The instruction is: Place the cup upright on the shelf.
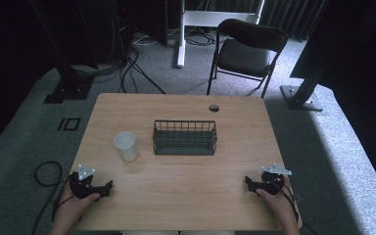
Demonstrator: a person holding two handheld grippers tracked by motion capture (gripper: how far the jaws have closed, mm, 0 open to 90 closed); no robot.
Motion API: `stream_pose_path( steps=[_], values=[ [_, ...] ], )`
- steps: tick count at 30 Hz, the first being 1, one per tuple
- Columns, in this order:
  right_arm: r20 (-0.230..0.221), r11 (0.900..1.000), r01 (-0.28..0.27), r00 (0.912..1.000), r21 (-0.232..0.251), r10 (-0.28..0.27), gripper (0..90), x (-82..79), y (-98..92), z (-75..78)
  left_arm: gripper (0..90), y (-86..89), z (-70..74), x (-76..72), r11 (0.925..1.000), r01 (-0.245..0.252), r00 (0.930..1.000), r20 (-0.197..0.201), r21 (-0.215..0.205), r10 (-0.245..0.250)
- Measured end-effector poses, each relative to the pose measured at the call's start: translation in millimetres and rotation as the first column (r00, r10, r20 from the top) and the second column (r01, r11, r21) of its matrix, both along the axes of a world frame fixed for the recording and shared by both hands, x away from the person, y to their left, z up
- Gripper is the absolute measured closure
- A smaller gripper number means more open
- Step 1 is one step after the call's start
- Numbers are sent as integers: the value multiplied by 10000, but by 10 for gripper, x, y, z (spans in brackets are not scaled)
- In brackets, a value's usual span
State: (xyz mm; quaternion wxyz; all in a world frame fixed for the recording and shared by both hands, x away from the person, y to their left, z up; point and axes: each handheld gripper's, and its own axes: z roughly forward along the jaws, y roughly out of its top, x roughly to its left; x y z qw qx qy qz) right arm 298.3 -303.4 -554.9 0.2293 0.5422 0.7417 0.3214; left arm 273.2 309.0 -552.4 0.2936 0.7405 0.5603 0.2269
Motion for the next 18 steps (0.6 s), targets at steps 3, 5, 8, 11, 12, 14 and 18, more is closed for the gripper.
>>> stream_pose_path(
  steps=[3, 5, 8, 11, 12, 14, 18],
  values=[
    [-1, 10000, 1, 10000, 7, -1, 122, 0, 0, 0, 21, 0, 0, 0, 10000, -1, 10000, 0, -1, 1],
    [-2, 10000, -2, 10000, -2, 2, 122, 0, -1, 0, 21, 0, 0, 0, 10000, -2, 10000, 0, 0, 2],
    [0, 10000, 2, 10000, 7, -2, 122, 0, 0, 0, 21, 0, 1, 0, 10000, 0, 10000, -4, 1, 0],
    [-1, 10000, 3, 10000, 8, -3, 122, 0, 0, 0, 22, 0, 1, -1, 10000, 0, 10000, -6, 0, 0],
    [-2, 10000, 5, 10000, 11, -5, 122, 0, 0, 0, 21, 1, 1, -4, 10000, 16, 10000, -1, 8, -16],
    [-1, 10000, 5, 10000, 12, -5, 122, 0, 0, 0, 21, 3, 0, -12, 10000, 99, 10000, 2, 7, -99],
    [-2, 10000, 6, 10000, 9, -6, 122, 0, 1, 0, 21, 15, 0, -47, 9989, 470, 9989, 7, 19, -470]
  ],
)
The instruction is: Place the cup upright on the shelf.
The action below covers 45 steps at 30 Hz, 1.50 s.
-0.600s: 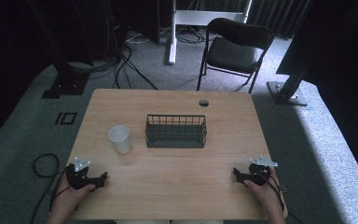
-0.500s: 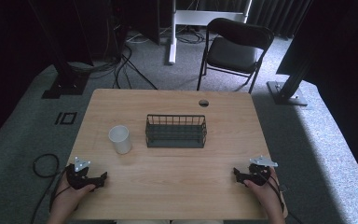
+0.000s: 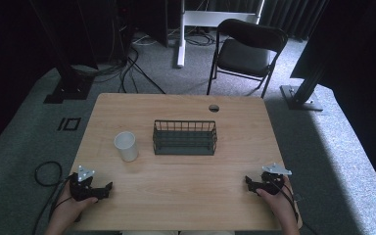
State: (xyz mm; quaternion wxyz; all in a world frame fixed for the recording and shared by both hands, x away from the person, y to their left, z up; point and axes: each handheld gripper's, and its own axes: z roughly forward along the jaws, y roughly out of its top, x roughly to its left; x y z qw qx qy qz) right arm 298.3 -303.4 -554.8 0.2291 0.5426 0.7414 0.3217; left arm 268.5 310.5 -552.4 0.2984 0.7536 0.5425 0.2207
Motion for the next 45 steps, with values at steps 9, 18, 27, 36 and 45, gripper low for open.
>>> stream_pose_path(
  steps=[9, 18, 27, 36, 45],
  values=[
    [-1, 10000, -3, 10000, -4, 3, 122, 0, 0, 0, 22, -46, 5, -23, 9988, 406, 9989, 215, 269, -411],
    [-2, 10000, -3, 10000, -5, 3, 123, 0, 0, 0, 23, -74, 71, -23, 9965, 731, 9948, 745, -406, -700],
    [-1, 10000, -4, 10000, -12, 4, 122, 0, 0, 0, 25, -159, 124, 50, 9940, 1000, 9880, 1227, -435, -940],
    [-2, 10000, -3, 10000, -12, 3, 122, 0, 0, 0, 44, -266, 151, 133, 9918, 1259, 9821, 1443, -229, -1214],
    [0, 10000, -2, 10000, -5, 2, 123, 0, 0, 0, 46, -357, 180, 218, 9894, 1446, 9759, 1673, -146, -1402]
  ],
)
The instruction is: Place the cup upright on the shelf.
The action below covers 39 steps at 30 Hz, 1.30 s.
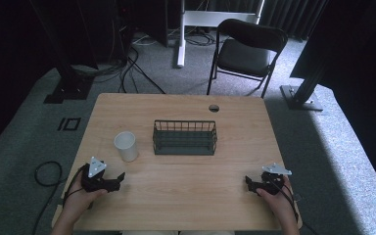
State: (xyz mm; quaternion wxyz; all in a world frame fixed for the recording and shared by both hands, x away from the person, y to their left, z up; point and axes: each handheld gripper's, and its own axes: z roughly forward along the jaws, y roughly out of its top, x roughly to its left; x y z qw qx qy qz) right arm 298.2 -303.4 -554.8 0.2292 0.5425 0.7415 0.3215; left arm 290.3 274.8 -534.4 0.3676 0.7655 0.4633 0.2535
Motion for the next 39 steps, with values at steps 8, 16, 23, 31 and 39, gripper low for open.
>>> stream_pose_path(
  steps=[8, 16, 23, 31, 39],
  values=[
    [-2, 10000, -1, 10000, -3, 1, 122, 0, 0, 0, 46, -40, 3, 81, 9997, -64, 9998, 204, -237, 69],
    [-3, 10000, 0, 10000, 1, 0, 122, 0, 0, 0, 46, -88, 82, 169, 9997, 38, 9994, 339, -232, -30],
    [-3, 10000, 2, 10000, 4, -2, 122, 0, 0, 0, 46, -130, 104, 248, 9990, 57, 9990, 439, -442, -38],
    [-4, 10000, 2, 10000, 4, -2, 122, 0, 0, 0, 47, -166, 150, 337, 9985, -89, 9975, 697, -537, 126],
    [-6, 10000, 3, 10000, 7, -3, 122, 0, 0, 0, 47, -168, 210, 455, 9973, -162, 9964, 822, -723, 222]
  ],
)
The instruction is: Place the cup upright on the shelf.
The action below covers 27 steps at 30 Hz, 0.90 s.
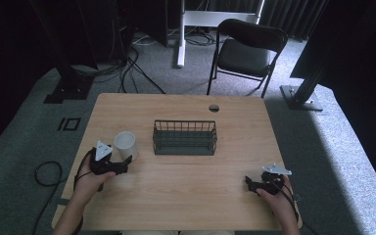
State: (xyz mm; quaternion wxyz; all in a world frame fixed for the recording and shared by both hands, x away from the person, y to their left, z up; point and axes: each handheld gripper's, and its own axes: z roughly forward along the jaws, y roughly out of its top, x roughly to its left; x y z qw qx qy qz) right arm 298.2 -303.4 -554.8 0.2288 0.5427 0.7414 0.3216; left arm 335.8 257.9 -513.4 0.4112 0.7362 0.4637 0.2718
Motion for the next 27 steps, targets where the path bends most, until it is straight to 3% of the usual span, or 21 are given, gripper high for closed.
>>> stream_pose_path(
  steps=[13, 27],
  values=[
    [2, 10000, 1, 10000, 0, -1, 122, 0, 0, 0, 47, -63, 23, 141, 9990, 109, 9994, 320, -422, -96],
    [5, 10000, -1, 10000, 11, 1, 122, 1, -1, 0, 69, -129, 9, 282, 9996, 19, 9974, 721, -272, 0]
  ],
)
